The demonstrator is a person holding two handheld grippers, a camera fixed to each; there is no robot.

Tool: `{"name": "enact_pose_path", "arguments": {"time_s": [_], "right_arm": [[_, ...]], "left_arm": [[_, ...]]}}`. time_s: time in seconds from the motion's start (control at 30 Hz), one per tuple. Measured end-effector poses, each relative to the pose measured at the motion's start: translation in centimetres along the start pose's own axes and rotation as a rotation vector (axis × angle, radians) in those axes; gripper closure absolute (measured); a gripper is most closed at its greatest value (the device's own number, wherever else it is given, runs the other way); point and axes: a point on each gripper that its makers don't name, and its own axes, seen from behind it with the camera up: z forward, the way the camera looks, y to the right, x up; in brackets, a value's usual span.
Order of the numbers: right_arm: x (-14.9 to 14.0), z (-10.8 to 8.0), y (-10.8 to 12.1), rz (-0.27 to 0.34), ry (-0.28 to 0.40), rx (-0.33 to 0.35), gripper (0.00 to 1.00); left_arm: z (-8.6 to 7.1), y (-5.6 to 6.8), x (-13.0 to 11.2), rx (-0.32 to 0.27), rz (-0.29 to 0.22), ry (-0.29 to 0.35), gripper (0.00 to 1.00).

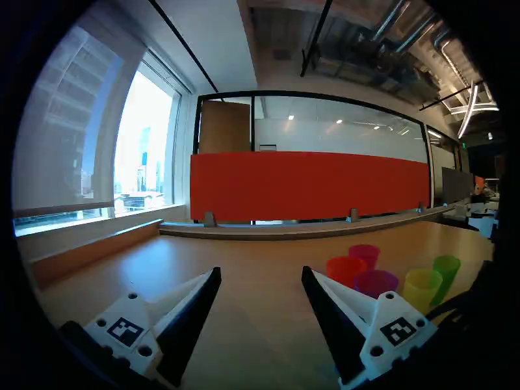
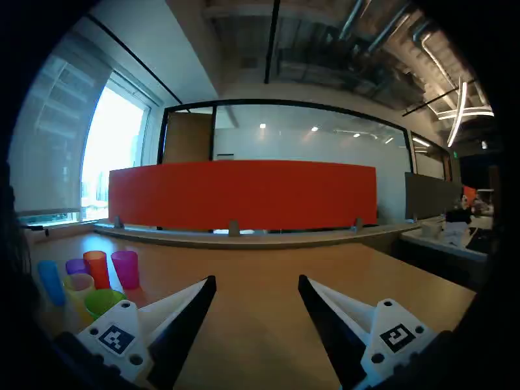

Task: Pour water

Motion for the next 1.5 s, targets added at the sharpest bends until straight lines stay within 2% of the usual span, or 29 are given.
{"name": "enact_pose_path", "arguments": {"time_s": [1.5], "right_arm": [[-0.01,0.08,0.01,0.001,-0.001,0.0,0.0]], "left_arm": [[0.16,0.03,-0.03,0.0,0.0,0.0,0.08]]}}
